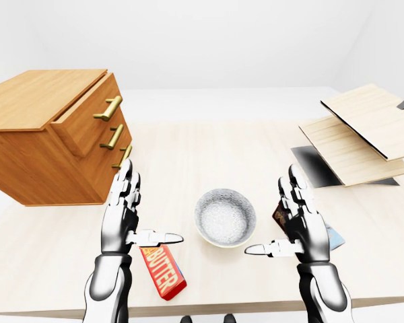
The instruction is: Close the top drawer of the cabinet and put the bowl on top of it.
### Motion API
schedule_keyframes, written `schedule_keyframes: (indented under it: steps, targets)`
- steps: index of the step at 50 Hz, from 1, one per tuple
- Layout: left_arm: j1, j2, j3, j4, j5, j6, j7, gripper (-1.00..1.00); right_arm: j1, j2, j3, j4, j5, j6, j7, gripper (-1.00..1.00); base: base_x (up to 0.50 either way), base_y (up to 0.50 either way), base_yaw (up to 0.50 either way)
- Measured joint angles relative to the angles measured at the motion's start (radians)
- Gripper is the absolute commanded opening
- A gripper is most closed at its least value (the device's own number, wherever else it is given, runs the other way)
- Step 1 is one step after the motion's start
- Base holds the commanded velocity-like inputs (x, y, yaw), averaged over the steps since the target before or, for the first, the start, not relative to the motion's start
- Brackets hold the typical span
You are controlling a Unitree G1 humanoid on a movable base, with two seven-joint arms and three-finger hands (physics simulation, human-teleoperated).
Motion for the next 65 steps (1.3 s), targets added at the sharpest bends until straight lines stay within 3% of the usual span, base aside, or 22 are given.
schedule_keyframes:
  steps: [36, 43, 65]
  targets:
    - [-0.04, 0.011, -0.052, 0.092, 0.062, 0.0, 0.011, 1.0, 0.012, -0.002, 0.005, -0.001, 0.021, -0.021, 0.013, 1.0, 0.0, 0.08, 0.0]
    - [-0.099, 0.017, -0.055, 0.166, 0.074, 0.0, 0.017, 1.0, 0.025, -0.005, 0.011, -0.005, 0.018, -0.04, 0.014, 1.0, 0.0, 0.0, 0.0]
    - [-0.356, 0.067, -0.003, 0.335, 0.068, 0.0, 0.051, 1.0, 0.032, -0.001, -0.011, -0.01, 0.03, -0.04, 0.03, 1.0, 0.0, 0.0, 0.0]
